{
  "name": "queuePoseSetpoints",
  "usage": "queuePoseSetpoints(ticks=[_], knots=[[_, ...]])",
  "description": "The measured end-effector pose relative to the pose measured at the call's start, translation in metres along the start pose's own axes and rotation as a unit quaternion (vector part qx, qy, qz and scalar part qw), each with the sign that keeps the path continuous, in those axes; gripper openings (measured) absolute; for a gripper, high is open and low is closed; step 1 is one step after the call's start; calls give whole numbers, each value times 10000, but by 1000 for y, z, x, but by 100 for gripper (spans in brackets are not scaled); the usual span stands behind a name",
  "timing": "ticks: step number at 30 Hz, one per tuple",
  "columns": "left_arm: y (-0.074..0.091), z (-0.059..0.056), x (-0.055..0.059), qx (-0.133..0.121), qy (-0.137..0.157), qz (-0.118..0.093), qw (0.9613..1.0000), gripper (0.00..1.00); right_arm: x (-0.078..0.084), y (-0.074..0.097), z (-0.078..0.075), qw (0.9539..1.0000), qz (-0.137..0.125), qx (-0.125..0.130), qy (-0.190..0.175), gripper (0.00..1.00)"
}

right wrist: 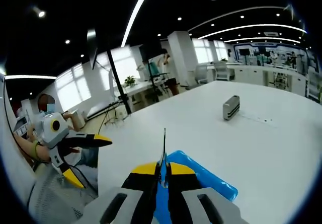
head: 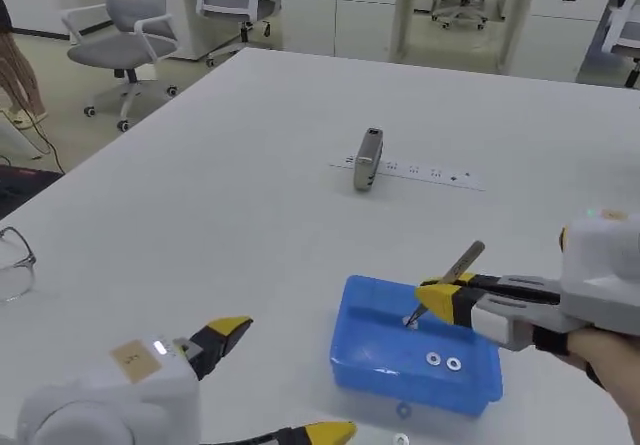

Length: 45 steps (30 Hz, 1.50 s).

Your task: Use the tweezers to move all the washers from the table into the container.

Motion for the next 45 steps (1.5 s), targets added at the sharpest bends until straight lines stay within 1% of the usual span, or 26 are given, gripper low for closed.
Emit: queuePoseSetpoints(ticks=[4,5,10,12,18,25,33,45], knots=[[0,1,-1,-76,-93,-14,9999,89,2,-3,-5,9999,90,67,-5,3],[0,2,-1,-99,-104,-21,9999,91,3,-4,-9,9999,115,100,-3,3],[0,4,-2,-234,-148,-41,9996,99,6,-8,-14,9996,209,204,-2,3],[1,6,-2,-313,-195,-36,9993,99,9,-10,-14,9994,277,228,24,3],[2,7,-1,-342,-160,-32,9993,99,13,-16,-14,9988,397,256,85,3],[1,6,0,-322,-147,11,9994,99,20,-22,-16,9978,589,240,211,3],[1,7,0,-340,-110,-13,9994,99,22,-22,-17,9969,696,258,249,3],[1,6,1,-285,-116,50,9995,99,33,-27,-20,9946,942,269,328,3]])
Point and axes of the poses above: the centre of the closed fingertips' face, and the gripper's own axes: y roughly backward along the fingers, z roughly to its left, x roughly out of its underside, the point moved 6 cm from there along y, roughly backward along the fingers, and after that the axes turned 3 degrees about -x, right-handed, at the moved point
